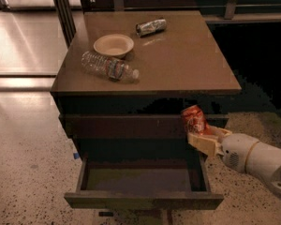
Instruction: Place coke can into middle drawer
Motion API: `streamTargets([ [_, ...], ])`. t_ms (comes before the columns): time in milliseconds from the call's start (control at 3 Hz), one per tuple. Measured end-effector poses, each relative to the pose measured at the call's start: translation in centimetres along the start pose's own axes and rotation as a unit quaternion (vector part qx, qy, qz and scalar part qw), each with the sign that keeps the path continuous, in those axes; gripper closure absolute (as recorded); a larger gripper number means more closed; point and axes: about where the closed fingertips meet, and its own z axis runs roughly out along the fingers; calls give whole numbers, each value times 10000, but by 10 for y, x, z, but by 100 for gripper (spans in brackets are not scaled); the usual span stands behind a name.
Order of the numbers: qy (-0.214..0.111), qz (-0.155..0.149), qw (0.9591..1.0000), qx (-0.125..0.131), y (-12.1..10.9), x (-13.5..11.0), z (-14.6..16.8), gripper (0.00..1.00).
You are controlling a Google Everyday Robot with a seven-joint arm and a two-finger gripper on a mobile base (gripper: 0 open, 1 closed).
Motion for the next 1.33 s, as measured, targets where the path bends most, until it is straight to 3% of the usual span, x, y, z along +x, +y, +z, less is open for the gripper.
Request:
streamTargets([
  [333, 332, 483, 9980, 220, -17, 84, 17, 100],
  [667, 737, 851, 9931, 313, -31, 149, 31, 100],
  [1000, 1132, 1123, 9867, 308, -45, 196, 47, 100],
  [1333, 1509, 1265, 9803, 156, -55, 227, 73, 100],
])
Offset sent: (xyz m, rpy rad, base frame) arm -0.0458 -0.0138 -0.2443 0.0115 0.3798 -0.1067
